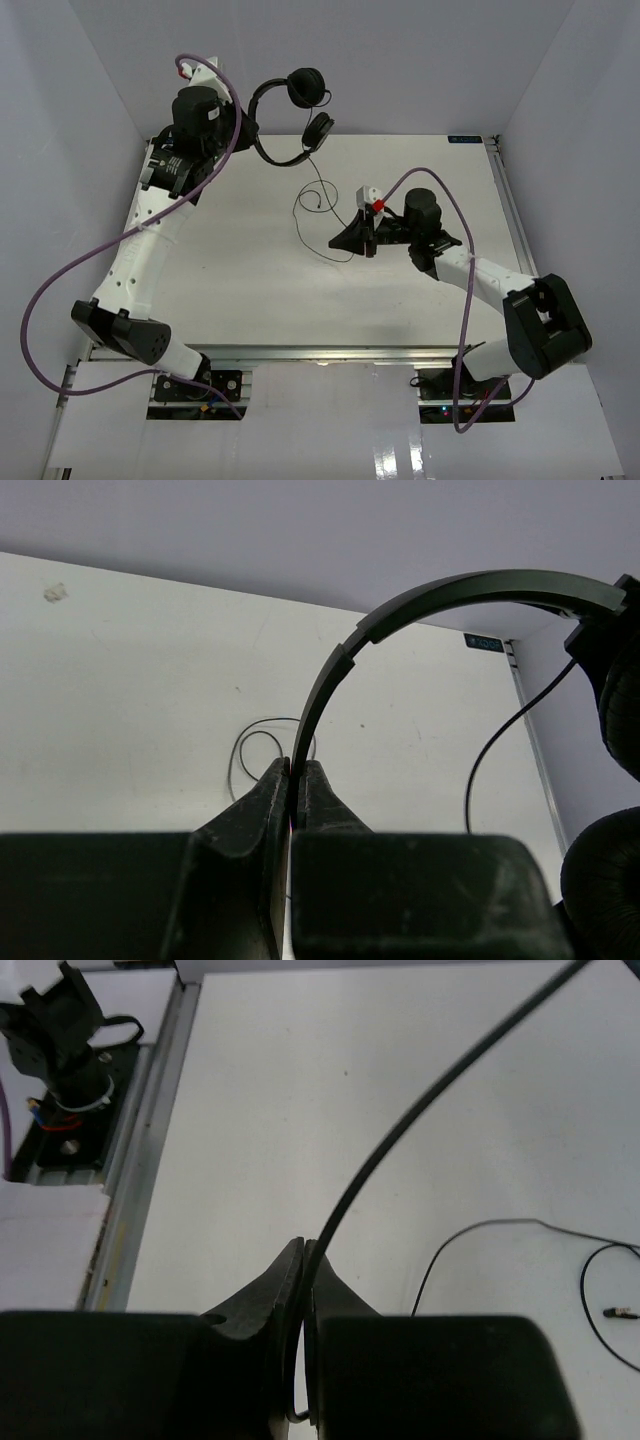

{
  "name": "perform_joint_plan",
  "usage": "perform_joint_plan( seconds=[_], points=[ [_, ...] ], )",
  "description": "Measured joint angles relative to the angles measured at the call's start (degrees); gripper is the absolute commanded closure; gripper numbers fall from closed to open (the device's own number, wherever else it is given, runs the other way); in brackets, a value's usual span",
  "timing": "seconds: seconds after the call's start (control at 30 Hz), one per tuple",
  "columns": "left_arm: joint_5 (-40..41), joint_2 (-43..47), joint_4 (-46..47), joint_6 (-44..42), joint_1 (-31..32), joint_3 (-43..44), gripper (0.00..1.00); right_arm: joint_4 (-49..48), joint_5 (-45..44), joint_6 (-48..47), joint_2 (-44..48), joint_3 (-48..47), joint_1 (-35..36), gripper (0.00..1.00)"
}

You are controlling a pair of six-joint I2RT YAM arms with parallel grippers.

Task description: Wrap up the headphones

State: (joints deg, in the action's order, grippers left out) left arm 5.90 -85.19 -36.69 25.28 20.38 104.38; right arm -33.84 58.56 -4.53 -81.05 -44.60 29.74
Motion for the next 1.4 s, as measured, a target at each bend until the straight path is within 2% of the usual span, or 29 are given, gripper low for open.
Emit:
perform_joint_plan(
  seconds=[0.2,0.4,0.6,0.73,0.9,1.07,1.23,1.4],
  points=[
    [-0.9,-4.7,3.2,3.4,-3.1,0.7,1.00,21.9,-19.9,-18.2,2.2,-1.7,10.4,0.92],
    [5.6,-11.3,6.7,1.1,-3.7,0.5,1.00,39.0,-43.2,-31.8,2.2,-12.3,15.8,0.92],
    [9.7,-14.2,13.1,-3.4,-3.1,-10.0,1.00,42.9,-66.7,-46.3,3.3,-19.9,20.0,0.92],
    [11.0,-15.4,17.2,-7.4,0.1,-19.5,1.00,41.5,-76.4,-54.8,3.8,-20.8,20.9,0.92],
    [8.9,-15.4,21.7,-11.4,6.4,-29.8,1.00,39.8,-81.8,-59.9,3.3,-23.8,20.5,0.92],
    [3.8,-11.4,24.8,-13.2,8.4,-39.1,1.00,36.6,-82.0,-60.3,1.9,-25.5,18.2,0.92],
    [-2.4,-0.6,27.7,-15.3,8.2,-46.2,1.00,36.4,-76.7,-56.4,0.8,-25.5,12.0,0.92],
    [-9.5,8.5,29.6,-16.5,8.7,-48.6,1.00,36.4,-68.3,-50.8,0.4,-25.6,7.0,0.92]
  ],
)
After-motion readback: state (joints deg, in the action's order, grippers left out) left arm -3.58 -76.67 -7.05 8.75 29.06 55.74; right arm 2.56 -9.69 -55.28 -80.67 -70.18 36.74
